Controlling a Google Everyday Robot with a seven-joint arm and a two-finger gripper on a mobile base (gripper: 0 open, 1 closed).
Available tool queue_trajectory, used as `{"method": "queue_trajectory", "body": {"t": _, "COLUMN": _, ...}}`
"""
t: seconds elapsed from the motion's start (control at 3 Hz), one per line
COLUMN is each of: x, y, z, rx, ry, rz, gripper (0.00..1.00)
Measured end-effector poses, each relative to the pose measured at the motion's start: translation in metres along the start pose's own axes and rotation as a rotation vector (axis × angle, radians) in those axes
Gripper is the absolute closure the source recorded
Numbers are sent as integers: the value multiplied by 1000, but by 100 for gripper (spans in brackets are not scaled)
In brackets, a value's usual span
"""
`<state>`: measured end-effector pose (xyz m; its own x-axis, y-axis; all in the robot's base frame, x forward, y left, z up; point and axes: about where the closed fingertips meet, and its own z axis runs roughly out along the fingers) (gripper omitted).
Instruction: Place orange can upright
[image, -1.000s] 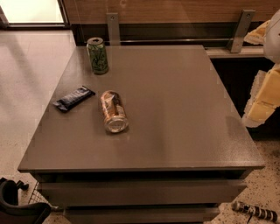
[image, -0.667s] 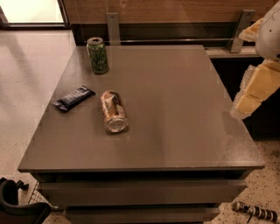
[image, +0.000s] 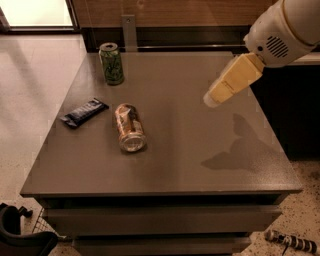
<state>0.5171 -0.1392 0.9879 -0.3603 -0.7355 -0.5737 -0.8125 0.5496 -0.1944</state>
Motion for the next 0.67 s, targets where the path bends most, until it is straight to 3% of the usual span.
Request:
{"method": "queue_trajectory", "body": {"t": 0.33, "x": -27, "y": -1, "z": 18, "rx": -4, "ry": -17, "rz": 130, "gripper": 0}}
{"method": "queue_trajectory", "body": {"t": 0.67, "x": -43, "y": -3, "z": 42, "rx": -6, "ry": 41, "rz": 224, "gripper": 0}}
